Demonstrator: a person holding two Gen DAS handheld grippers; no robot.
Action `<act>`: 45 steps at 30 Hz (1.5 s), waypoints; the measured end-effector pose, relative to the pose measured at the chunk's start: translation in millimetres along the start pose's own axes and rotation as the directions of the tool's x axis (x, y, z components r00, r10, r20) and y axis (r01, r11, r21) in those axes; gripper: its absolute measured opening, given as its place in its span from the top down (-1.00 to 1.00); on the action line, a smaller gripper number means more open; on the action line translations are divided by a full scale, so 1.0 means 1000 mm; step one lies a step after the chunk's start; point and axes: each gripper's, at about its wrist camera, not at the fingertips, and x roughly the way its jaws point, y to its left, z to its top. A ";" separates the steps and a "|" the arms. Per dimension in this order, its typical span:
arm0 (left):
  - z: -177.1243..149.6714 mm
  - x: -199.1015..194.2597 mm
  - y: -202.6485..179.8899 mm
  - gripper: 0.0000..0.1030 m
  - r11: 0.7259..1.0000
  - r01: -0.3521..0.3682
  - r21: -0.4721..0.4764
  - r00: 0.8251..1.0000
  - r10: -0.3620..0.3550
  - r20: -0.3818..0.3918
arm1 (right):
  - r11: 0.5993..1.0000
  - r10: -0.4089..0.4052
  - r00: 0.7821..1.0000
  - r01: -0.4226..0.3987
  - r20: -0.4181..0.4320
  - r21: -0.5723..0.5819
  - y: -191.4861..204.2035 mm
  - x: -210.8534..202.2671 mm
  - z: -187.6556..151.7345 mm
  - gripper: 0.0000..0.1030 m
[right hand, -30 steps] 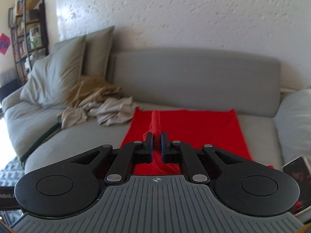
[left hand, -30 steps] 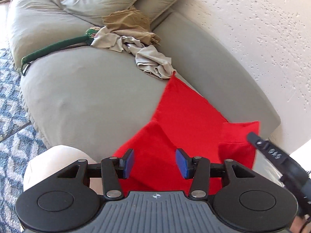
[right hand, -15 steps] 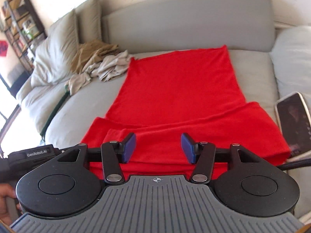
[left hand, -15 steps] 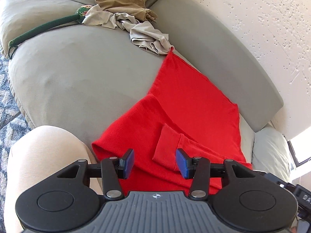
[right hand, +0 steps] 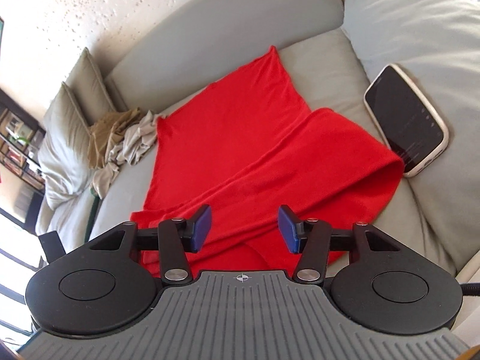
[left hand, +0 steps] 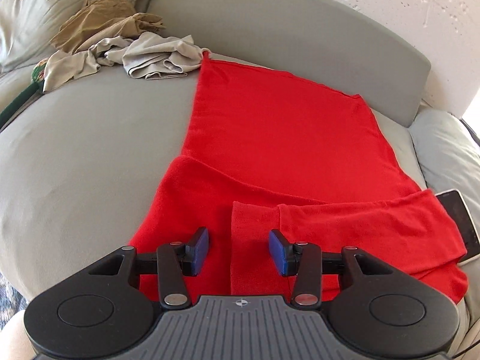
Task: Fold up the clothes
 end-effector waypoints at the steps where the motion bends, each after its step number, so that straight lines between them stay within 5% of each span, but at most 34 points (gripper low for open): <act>1: -0.001 0.000 -0.004 0.20 1.000 -0.008 0.030 1.000 0.008 0.003 | 1.000 -0.009 1.000 0.009 0.012 -0.005 0.000 -0.003 0.002 -0.08; 3: -0.002 0.001 -0.012 0.38 0.996 -0.023 0.091 1.000 0.022 0.008 | 1.000 -0.014 0.999 0.014 0.029 0.002 -0.002 -0.008 0.004 -0.08; 4: -0.002 0.001 -0.015 0.70 0.992 -0.031 0.122 0.999 0.030 0.011 | 1.000 -0.009 1.000 0.009 0.029 0.015 -0.004 -0.008 0.005 -0.08; 5: -0.003 0.001 -0.019 0.81 0.988 -0.039 0.152 0.999 0.037 0.015 | 1.000 -0.013 1.000 0.012 0.028 0.029 -0.006 -0.008 0.006 -0.08; 7: -0.009 -0.001 -0.034 0.82 0.964 -0.109 0.241 0.994 0.100 0.049 | 0.999 -0.020 0.999 0.019 0.028 0.036 -0.008 -0.008 0.006 -0.08; 10: -0.022 0.000 -0.057 0.62 0.890 -0.238 0.389 0.971 0.215 0.102 | 0.999 -0.017 0.999 0.015 0.029 0.046 -0.011 -0.010 0.005 -0.08; 13: -0.026 0.004 -0.065 0.52 0.863 -0.288 0.414 0.958 0.262 0.120 | 0.998 -0.012 1.000 0.010 0.026 0.059 -0.014 -0.010 0.004 -0.08; 15: -0.018 0.004 -0.056 0.51 0.899 -0.256 0.355 0.967 0.239 0.092 | 0.998 -0.006 1.000 0.005 0.021 0.061 -0.015 -0.011 0.004 -0.08; 19: -0.002 0.004 -0.015 0.50 0.989 -0.078 0.128 0.997 0.078 0.006 | 0.998 0.006 1.000 -0.007 0.019 0.066 -0.016 -0.013 0.004 -0.08; 24: 0.011 0.008 0.019 0.26 0.995 0.090 -0.051 0.994 -0.093 -0.059 | 0.996 0.018 1.000 -0.020 0.022 0.089 -0.020 -0.016 0.003 -0.08; 27: 0.011 0.008 0.010 0.31 0.997 0.081 0.021 0.995 -0.079 -0.059 | 0.995 0.021 1.000 -0.023 0.020 0.093 -0.021 -0.016 0.003 -0.08; 33: 0.002 0.001 -0.014 0.87 0.984 0.004 0.180 1.000 -0.006 0.012 | 0.995 0.022 1.000 -0.024 0.022 0.094 -0.022 -0.019 0.004 -0.08; 38: -0.001 -0.024 -0.032 0.91 0.969 -0.054 0.242 0.991 0.022 0.132 | 0.995 -0.019 0.998 0.013 0.059 0.099 -0.028 -0.027 0.007 -0.08; 45: 0.017 -0.079 -0.029 0.91 0.978 0.019 0.209 0.957 -0.078 0.280 | 0.984 -0.083 0.994 0.070 0.070 0.164 -0.046 -0.030 0.009 -0.09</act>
